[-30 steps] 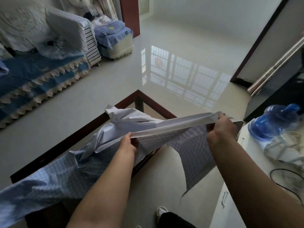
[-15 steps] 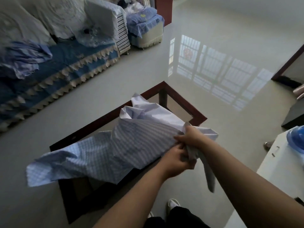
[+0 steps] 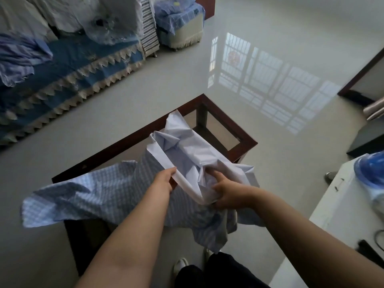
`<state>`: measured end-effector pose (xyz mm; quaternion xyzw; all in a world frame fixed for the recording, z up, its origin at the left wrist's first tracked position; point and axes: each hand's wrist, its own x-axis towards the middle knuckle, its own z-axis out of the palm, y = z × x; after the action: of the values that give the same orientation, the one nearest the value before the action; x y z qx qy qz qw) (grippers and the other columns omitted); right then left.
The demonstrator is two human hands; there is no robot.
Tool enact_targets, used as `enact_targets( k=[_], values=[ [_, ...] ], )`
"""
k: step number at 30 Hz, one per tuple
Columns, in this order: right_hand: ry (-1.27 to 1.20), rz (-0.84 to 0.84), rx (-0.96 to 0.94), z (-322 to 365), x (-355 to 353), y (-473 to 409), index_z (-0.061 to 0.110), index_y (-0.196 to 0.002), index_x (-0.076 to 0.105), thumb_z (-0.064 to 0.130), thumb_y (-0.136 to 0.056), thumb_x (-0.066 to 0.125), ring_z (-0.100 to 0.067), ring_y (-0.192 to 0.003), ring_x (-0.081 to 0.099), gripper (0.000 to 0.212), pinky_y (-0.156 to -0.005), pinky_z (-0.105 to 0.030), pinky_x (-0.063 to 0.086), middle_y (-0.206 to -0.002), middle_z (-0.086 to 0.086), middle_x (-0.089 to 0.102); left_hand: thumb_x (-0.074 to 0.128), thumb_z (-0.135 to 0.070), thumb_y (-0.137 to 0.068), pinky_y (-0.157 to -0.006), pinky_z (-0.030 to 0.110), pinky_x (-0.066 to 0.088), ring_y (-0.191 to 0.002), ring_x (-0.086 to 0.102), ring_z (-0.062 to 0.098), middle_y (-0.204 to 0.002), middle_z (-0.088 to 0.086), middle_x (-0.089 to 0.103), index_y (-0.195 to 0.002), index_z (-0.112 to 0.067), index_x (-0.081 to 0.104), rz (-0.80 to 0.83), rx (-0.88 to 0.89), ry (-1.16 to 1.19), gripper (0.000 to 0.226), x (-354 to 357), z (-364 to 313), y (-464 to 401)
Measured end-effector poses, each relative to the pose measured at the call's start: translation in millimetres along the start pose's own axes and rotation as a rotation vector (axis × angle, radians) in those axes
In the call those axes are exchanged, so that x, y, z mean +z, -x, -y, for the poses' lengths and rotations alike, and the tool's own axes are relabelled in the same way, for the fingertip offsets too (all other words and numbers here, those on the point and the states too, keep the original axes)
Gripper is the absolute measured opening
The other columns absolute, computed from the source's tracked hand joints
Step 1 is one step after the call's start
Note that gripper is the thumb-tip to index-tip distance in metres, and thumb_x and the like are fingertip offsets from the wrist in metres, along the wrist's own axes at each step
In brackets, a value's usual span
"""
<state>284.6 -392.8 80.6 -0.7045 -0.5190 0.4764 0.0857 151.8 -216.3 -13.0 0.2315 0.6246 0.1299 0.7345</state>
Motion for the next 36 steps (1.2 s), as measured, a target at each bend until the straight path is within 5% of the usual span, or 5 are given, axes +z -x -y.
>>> enact_targets(
  k=[10, 18, 26, 30, 36],
  values=[
    [-1.154, -0.680, 0.431, -39.0, -20.8, -1.8, 0.005, -0.083, 0.061, 0.015, -0.087, 0.052, -0.019, -0.069, 0.055, 0.014, -0.058, -0.030, 0.044, -0.079, -0.012, 0.058, 0.046, -0.004, -0.086, -0.078, 0.011, 0.044, -0.100, 0.057, 0.009, -0.113, -0.005, 0.062, -0.102, -0.021, 0.065, 0.259, 0.635, -0.574, 0.030, 6.0, -4.7, 87.1],
    [-0.794, -0.122, 0.118, 23.4, -6.6, -43.7, 0.022, -0.136, 0.034, 0.011, -0.085, 0.054, -0.013, -0.098, 0.053, 0.056, -0.079, -0.028, 0.051, -0.115, 0.002, 0.050, 0.060, -0.033, -0.082, -0.080, 0.037, 0.048, -0.092, 0.059, 0.030, -0.100, 0.015, 0.067, -0.093, -0.015, 0.068, 0.470, 0.134, -0.017, 0.023, -22.5, 57.1, 126.7],
    [-0.890, 0.184, -0.073, 43.0, 45.1, -40.2, 0.017, -0.144, 0.029, 0.007, -0.091, 0.055, -0.015, -0.116, 0.052, 0.060, -0.090, -0.015, 0.049, -0.131, -0.004, 0.049, 0.065, -0.022, -0.085, -0.068, 0.025, 0.057, -0.075, 0.067, 0.023, -0.089, 0.011, 0.070, -0.108, 0.000, 0.066, -0.142, 0.189, -0.519, 0.033, -28.9, 59.0, 74.2],
    [-1.248, -0.238, 0.282, 26.8, 62.8, -56.2, 0.027, -0.140, 0.029, 0.040, -0.087, 0.062, -0.033, -0.106, 0.062, 0.064, -0.092, -0.050, 0.052, -0.124, -0.015, 0.055, 0.065, -0.016, -0.080, -0.069, 0.035, 0.054, -0.077, 0.066, 0.025, -0.079, 0.008, 0.072, -0.086, -0.012, 0.070, -0.158, 0.281, -0.554, 0.009, -17.6, 63.8, 70.7],
    [-1.691, -0.844, 0.488, -28.8, 43.3, -63.5, 0.046, -0.140, 0.022, 0.018, -0.084, 0.066, -0.026, -0.108, 0.055, 0.076, -0.086, -0.044, 0.055, -0.142, -0.007, 0.036, 0.066, -0.013, -0.071, -0.056, 0.026, 0.045, -0.070, 0.060, 0.017, -0.072, -0.006, 0.065, -0.068, -0.024, 0.059, -0.186, 0.411, -0.740, 0.013, -4.3, 69.1, 81.9]
  ],
)
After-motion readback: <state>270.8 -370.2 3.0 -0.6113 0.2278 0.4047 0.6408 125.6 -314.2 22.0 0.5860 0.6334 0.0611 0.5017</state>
